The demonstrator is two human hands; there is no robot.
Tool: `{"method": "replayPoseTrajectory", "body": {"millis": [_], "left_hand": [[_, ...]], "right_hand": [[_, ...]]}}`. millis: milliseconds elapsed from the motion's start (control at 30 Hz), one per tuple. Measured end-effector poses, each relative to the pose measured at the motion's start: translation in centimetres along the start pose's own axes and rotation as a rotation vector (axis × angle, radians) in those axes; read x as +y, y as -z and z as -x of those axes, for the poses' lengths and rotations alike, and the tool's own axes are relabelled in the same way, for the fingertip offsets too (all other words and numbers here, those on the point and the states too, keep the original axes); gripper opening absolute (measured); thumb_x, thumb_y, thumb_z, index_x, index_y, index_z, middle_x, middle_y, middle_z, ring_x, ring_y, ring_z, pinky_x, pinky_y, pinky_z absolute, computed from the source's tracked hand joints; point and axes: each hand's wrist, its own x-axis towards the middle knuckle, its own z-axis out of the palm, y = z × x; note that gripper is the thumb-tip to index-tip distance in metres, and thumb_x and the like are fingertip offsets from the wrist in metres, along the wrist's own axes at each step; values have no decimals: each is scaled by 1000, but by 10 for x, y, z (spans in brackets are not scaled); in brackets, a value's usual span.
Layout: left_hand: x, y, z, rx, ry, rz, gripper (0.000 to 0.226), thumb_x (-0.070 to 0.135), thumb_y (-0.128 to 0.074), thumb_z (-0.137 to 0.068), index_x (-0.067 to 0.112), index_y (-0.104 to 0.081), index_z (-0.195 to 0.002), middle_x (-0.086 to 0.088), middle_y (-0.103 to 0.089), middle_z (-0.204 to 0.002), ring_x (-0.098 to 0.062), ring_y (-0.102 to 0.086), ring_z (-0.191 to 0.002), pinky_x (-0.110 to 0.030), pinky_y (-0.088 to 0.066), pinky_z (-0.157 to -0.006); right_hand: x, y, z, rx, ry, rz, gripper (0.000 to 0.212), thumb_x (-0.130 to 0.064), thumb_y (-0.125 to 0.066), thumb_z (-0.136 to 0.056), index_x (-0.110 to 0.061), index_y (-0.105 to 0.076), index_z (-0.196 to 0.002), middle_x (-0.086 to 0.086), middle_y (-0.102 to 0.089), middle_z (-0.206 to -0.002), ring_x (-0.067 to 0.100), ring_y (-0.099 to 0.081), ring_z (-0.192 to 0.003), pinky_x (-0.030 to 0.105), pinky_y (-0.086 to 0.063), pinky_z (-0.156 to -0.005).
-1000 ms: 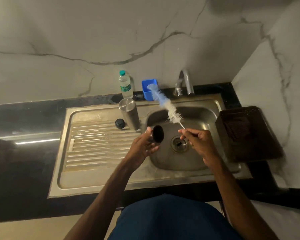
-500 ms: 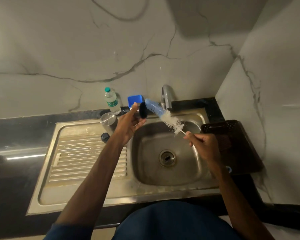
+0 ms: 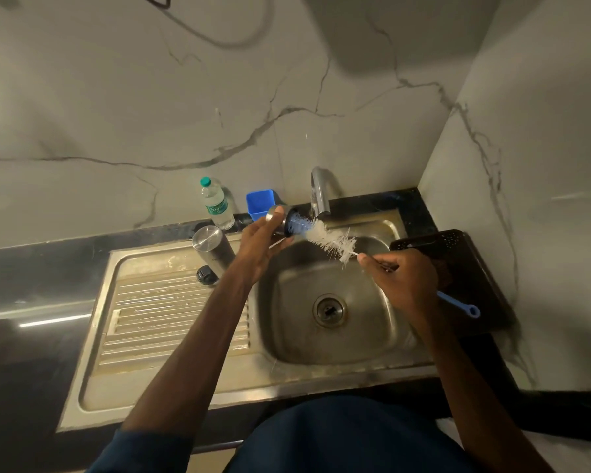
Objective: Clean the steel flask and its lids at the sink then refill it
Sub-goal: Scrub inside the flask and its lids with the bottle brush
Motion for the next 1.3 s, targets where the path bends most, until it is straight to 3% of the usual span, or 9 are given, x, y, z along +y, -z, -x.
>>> {"method": "replayPoseTrajectory", "body": {"millis": [200, 300, 433, 600, 767, 900, 1100, 1200, 1300], "left_hand": [[4, 2, -5, 13, -16, -24, 31, 34, -68, -99, 5, -70, -112, -16, -75, -112, -29, -72, -112, -37, -61, -91], [-1, -2, -3, -5, -26, -55, 36, 34, -70, -98, 2, -69, -115, -15, -76, -110, -30, -73, -110, -40, -61, -93], [1, 9, -7, 112, -51, -33, 36, 34, -72, -96, 2, -70, -113, -21, -73, -117, -32, -71, -113, -35, -63, -86], [-2, 6, -5, 30, -28, -88, 40, 36, -73, -95, 2, -70, -117, -19, -74, -114, -33, -72, -112, -42, -62, -91], [3, 6, -2, 92, -42, -78, 28, 35, -75, -93, 10, -72, -107, -12, -76, -106, -25, -75, -102, -32, -63, -80], [-4, -1, -4, 43, -50, -139, 42, 37, -78, -91, 5, -73, -117, -12, -75, -108, -26, -72, -103, -32, -62, -79], [3, 2, -5, 64, -39, -85, 34, 36, -79, -90, 7, -75, -108, -10, -77, -104, -24, -74, -101, -36, -63, -83], [-3, -3, -5, 16, -68, -174, 43, 40, -79, -89, 6, -74, -116, -14, -75, -112, -29, -72, -108, -36, -63, -83], [3, 0, -3, 25, -72, -93, 45, 36, -79, -90, 1, -73, -117, -15, -75, -109, -23, -72, -101, -38, -63, -86]], "right_hand": [[-6, 7, 1, 58, 21, 47, 31, -49, -75, -89, -20, -82, -94, -13, -73, -70, 0, -65, -62, 28, -55, -62], [-11, 7, -3, 56, 2, 38, 31, -48, -76, -90, -19, -82, -97, -10, -77, -77, 0, -67, -66, 26, -55, -64], [-12, 16, -3, 97, 40, 59, 26, -44, -78, -88, -19, -83, -91, -12, -74, -70, 1, -65, -61, 30, -56, -63], [-18, 11, -7, 86, 45, 71, 27, -46, -77, -89, -21, -82, -93, -12, -76, -76, -5, -61, -62, 20, -49, -62], [-16, 26, -13, 116, 67, 110, 29, -49, -75, -88, -21, -82, -93, -11, -75, -72, -1, -63, -60, 27, -54, -61], [-23, 26, -15, 124, 93, 117, 27, -46, -77, -88, -20, -83, -91, -9, -77, -74, 3, -65, -60, 24, -51, -61], [-13, 35, -20, 117, 81, 86, 26, -40, -78, -89, -15, -81, -83, -14, -67, -62, -3, -60, -55, 17, -41, -56], [-16, 31, -21, 93, 70, 93, 28, -41, -76, -91, -17, -79, -78, -14, -66, -60, -1, -59, -52, 19, -41, -54], [-12, 38, -25, 96, 72, 64, 33, -41, -76, -91, -24, -68, -64, -14, -59, -50, 8, -57, -44, 24, -46, -51]]}}
